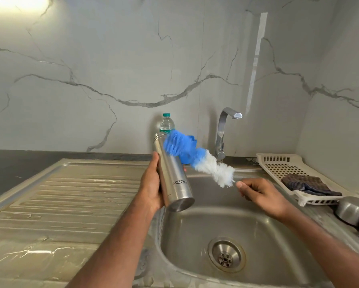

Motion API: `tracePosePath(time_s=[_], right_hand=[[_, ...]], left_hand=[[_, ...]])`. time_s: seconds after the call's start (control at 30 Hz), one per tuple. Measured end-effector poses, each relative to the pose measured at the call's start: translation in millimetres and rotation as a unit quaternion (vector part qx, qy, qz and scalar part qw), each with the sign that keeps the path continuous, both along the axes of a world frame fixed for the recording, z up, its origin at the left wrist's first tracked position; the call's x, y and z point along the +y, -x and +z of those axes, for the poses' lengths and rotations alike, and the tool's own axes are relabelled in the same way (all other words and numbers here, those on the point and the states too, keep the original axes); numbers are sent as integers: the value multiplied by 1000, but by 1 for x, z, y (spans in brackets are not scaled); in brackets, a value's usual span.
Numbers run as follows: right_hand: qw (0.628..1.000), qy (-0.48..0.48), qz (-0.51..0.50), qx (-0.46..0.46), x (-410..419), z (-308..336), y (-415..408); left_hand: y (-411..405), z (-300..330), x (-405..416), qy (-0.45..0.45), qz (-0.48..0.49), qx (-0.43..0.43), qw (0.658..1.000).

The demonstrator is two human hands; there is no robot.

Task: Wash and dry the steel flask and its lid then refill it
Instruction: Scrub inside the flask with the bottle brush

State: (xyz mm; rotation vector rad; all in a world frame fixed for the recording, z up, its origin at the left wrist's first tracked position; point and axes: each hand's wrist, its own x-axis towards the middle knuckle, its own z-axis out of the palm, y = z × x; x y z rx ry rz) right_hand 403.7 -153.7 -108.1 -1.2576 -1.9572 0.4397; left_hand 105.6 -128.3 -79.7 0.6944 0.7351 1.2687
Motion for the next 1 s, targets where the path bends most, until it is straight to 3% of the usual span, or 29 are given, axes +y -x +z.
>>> tracePosePath(time_s=[0.1, 0.3, 0.5, 0.67, 0.77, 0.87, 1.0], right_hand=[[995, 65, 73, 19, -9, 3, -21], [997, -35, -57, -30, 5, -1, -3], [995, 71, 59, 45, -9, 6, -27], [998, 24, -61, 14, -3, 4, -19], [996, 63, -3, 62, -9, 7, -23], [994, 93, 42, 46, -14, 6, -27], [996, 55, -60, 24, -3, 3, -16]], left_hand=[[3, -2, 5, -4, 11, 2, 1000], [-8, -2, 2, 12, -21, 40, 999], [-1, -7, 12, -10, -35, 30, 999], [-5, -10, 11, 27, 18, 42, 999], [-4, -12, 14, 39, 23, 32, 998], [-3, -13, 16, 47, 9, 32, 998], [-6, -12, 13, 48, -24, 64, 997]])
